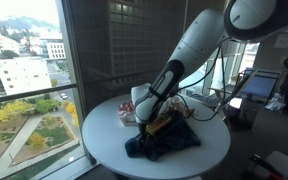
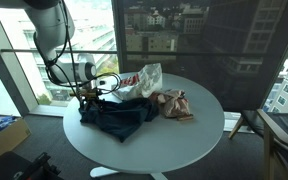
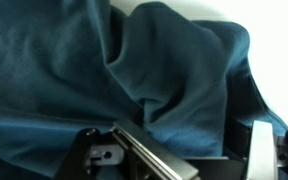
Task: Use the blue shirt to lift the duster, then move the blue shirt to the right
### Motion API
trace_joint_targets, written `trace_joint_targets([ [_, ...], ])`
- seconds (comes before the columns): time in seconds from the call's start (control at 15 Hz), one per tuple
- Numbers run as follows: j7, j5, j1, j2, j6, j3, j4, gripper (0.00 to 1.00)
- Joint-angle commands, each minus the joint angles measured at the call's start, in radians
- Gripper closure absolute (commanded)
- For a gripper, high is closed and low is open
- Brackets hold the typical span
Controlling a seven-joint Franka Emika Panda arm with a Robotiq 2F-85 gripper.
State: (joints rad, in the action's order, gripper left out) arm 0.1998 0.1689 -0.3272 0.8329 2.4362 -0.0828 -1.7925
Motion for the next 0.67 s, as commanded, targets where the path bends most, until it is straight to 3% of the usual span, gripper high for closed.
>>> trace_joint_targets([
  [0.0,-0.01,-0.036,0.009,-0.003,-0.035,-0.01,0.014,0.63],
  [0.33,0.056,-0.04,-0.01,-0.072,-0.051,0.012,-0.033,0.65],
  [0.6,0.169,-0.025,-0.035,-0.196,-0.023,0.05,-0.126,0.65],
])
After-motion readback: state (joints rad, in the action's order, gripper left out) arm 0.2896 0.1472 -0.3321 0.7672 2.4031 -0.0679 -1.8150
